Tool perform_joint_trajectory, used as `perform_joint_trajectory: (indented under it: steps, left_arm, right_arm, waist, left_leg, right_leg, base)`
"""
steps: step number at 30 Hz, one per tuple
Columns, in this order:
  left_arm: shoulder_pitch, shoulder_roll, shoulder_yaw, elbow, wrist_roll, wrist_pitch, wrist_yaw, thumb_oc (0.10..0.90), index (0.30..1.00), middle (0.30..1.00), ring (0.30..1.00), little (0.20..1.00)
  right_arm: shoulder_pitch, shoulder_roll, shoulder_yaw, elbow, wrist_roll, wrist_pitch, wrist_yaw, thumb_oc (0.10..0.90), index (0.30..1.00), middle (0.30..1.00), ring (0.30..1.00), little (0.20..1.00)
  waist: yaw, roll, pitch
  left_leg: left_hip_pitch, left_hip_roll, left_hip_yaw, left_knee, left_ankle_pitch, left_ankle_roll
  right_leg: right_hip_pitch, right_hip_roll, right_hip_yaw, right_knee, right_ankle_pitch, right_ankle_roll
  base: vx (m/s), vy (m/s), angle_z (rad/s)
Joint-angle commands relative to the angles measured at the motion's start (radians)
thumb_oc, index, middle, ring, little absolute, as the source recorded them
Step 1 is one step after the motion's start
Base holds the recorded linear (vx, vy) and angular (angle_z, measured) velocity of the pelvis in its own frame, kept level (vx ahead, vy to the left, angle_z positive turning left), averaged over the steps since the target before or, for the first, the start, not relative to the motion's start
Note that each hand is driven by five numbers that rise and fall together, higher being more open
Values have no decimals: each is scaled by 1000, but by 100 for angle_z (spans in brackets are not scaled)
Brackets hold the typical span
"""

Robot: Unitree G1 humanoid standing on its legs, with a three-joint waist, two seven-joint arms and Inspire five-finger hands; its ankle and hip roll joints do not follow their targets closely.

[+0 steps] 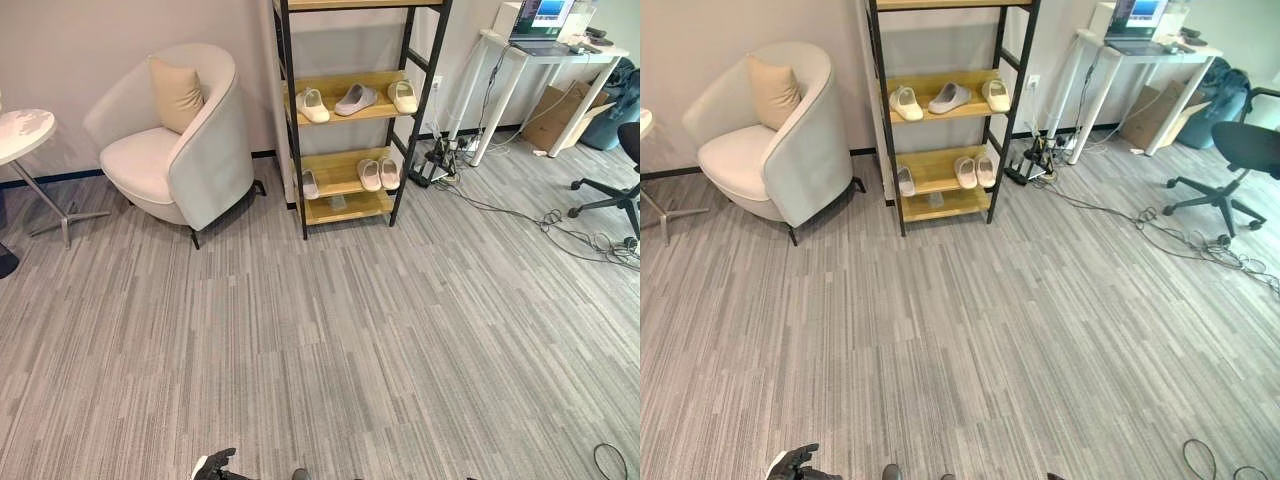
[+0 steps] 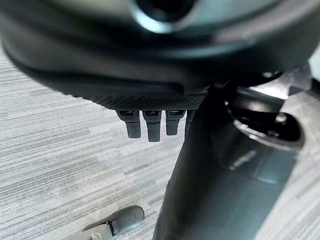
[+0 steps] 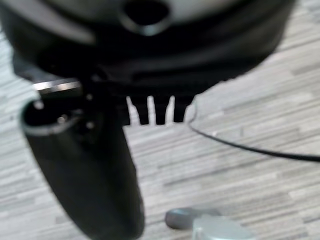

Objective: Arrange the slippers neatly on the shoe rack.

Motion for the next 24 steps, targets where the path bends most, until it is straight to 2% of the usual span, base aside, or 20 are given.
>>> perform_joint_trajectory:
  steps: [1,12,15,20,22,23,24]
  left_arm:
    - [-65,13,13,23,14,-18,1,800,900,900,900,900]
    - [-104,-10,-45,19,36,-4,-23,800,900,900,900,900]
    - [-124,-8,-78,16,61,5,-23,800,900,900,900,900]
    - [-127,-12,-81,9,54,2,-36,800,900,900,900,900]
    - [-124,-19,-95,-20,25,-7,-56,800,900,900,900,900]
    - [-135,-22,-140,-58,45,-5,-68,800,900,900,900,900]
    - [-135,-22,-140,-58,45,-5,-68,800,900,900,900,900]
  right_arm:
    - [3,-24,-8,36,36,-9,11,800,900,900,900,900]
    - [-31,-7,27,11,40,1,36,800,900,900,900,900]
    - [-64,-21,49,-18,30,3,43,800,900,900,900,900]
    - [-59,-29,50,-19,29,5,53,800,900,900,900,900]
    - [-41,-33,41,4,36,12,71,800,900,900,900,900]
    - [-27,-32,44,21,27,23,82,800,900,900,900,900]
    - [-28,-32,44,22,27,22,82,800,900,900,900,900]
  waist:
    - [2,5,6]
    - [-17,8,30]
    - [-30,14,60]
    - [-38,21,62]
    - [-46,10,73]
    - [-36,-9,110]
    - [-38,-6,109]
  left_leg:
    - [66,51,-40,4,-155,-41]
    - [64,60,-29,4,-154,-45]
    - [56,83,-10,4,-143,-50]
    - [64,105,6,4,-133,-63]
    - [25,128,32,166,-178,-77]
    - [-81,152,39,398,-127,-98]
    - [-91,156,34,412,-132,-99]
  right_leg:
    - [-2,-52,18,12,-67,103]
    - [-11,-47,18,12,-62,92]
    - [-70,-29,26,83,-77,77]
    - [-87,-14,36,114,-99,66]
    - [-80,-4,65,139,-124,47]
    - [-58,-11,74,153,-133,28]
    - [-61,-8,71,154,-133,27]
  base:
    - [0,0,0]
    - [-1,-52,0]
    - [-46,-128,-6]
    - [43,-117,-16]
    - [121,-301,-20]
    - [80,-277,-25]
    - [104,-358,-15]
